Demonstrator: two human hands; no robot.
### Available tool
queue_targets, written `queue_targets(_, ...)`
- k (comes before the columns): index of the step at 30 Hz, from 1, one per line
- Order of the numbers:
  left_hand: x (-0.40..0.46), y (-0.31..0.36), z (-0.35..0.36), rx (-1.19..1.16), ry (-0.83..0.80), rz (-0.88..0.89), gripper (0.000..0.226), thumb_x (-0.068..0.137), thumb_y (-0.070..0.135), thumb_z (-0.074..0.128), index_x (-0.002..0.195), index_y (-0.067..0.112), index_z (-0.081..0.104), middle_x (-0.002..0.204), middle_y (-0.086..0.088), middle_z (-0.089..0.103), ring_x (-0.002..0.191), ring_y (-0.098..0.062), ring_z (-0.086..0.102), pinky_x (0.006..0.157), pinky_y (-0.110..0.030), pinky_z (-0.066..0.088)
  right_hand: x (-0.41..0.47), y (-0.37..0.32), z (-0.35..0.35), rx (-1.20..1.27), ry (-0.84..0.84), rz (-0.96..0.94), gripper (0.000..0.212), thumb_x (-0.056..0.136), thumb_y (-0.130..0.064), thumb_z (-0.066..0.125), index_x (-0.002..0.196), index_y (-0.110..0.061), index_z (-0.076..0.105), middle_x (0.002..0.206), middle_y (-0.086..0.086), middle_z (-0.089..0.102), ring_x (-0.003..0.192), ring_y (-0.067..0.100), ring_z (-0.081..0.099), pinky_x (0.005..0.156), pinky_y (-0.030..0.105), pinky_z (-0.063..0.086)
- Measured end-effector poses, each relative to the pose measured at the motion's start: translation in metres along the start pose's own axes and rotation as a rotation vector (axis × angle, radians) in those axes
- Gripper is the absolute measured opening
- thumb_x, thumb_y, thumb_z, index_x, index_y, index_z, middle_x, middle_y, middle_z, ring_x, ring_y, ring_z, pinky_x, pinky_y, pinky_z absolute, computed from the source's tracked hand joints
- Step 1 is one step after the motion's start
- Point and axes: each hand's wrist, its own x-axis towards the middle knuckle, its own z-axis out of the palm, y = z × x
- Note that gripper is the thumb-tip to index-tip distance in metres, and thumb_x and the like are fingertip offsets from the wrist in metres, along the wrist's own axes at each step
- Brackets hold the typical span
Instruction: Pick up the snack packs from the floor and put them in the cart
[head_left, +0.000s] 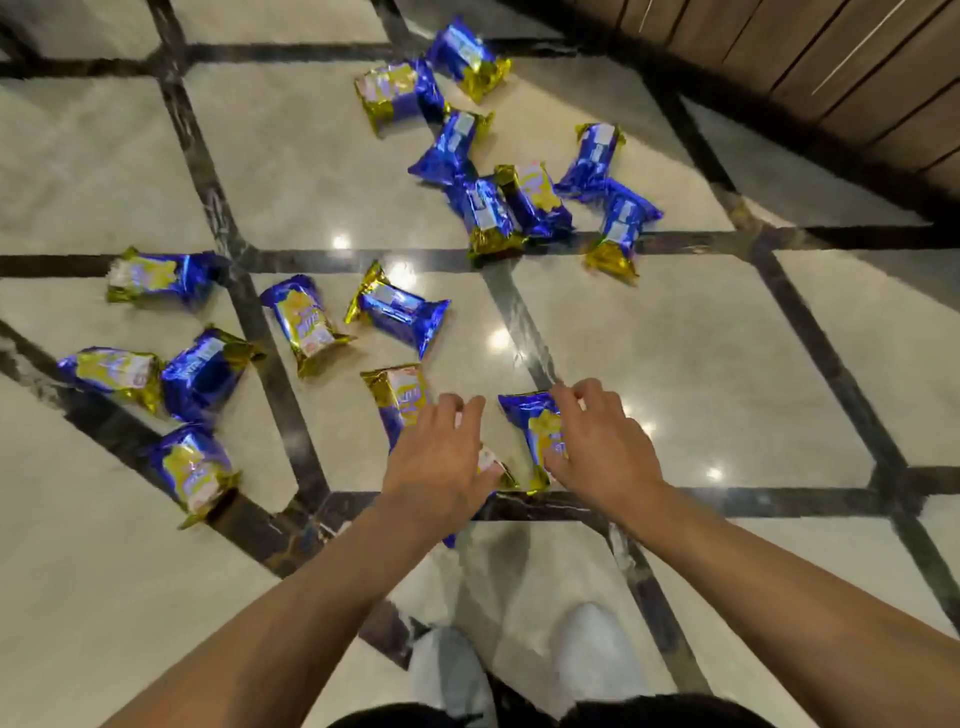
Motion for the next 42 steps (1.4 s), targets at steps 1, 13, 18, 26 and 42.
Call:
queue_targets(1,0.005,-0.005,0.026,0.009,-0.036,0.016,0.081,0.086,0.053,0.058,0.151,0.021,0.024,0.143,-0.004,0.034,0.126,-0.027,0.041,0.095,-0.04,0.044,0.011,0.005,0.021,0.006,-0.01,-0.001,0.065,0.089,-0.043,0.057,0.144,-0.021,0.032,0.135,0.007,0.036,0.118,0.029,0.042,0.076,0.037,0.045)
queue_targets(13,0.026,-0.018,0.121,0.036,-0.129,0.01,0.079,0.087,0.029,0.07,0.146,0.033,0.018,0.156,-0.004,0.006,0.129,-0.03,0.038,0.1,-0.041,0.046,0.056,0.008,0.102,0.083,0.013,0.03,0.081,0.083,-0.033,0.067,0.149,-0.026,0.02,0.154,0.01,0.002,0.118,0.032,0.043,0.066,0.032,0.043)
queue_targets(18,0.018,-0.015,0.082,-0.184,0.031,-0.201,0.064,0.089,0.033,0.067,0.14,0.032,0.028,0.149,0.003,0.016,0.122,-0.021,0.046,0.083,-0.035,0.055,0.046,0.007,0.087,0.146,0.106,-0.004,0.066,0.083,-0.033,0.068,0.138,-0.026,0.033,0.148,0.007,0.015,0.11,0.029,0.05,0.068,0.034,0.052)
queue_targets(26,-0.048,0.016,-0.104,-0.394,0.309,-0.254,0.06,0.081,0.03,0.07,0.126,0.035,0.03,0.132,0.003,0.031,0.107,-0.025,0.054,0.078,-0.046,0.054,-0.031,-0.044,-0.088,0.367,0.274,-0.024,0.07,0.077,-0.032,0.067,0.14,-0.031,0.036,0.144,-0.003,0.025,0.111,0.028,0.05,0.066,0.038,0.053)
queue_targets(42,-0.4,0.095,-0.57,-0.559,0.574,-0.631,0.043,0.085,0.037,0.066,0.118,0.028,0.04,0.123,0.001,0.04,0.095,-0.027,0.06,0.072,-0.038,0.047,-0.335,-0.258,-0.546,0.425,0.267,-0.154,0.053,0.08,-0.031,0.068,0.125,-0.023,0.041,0.13,0.003,0.034,0.097,0.028,0.055,0.067,0.033,0.038)
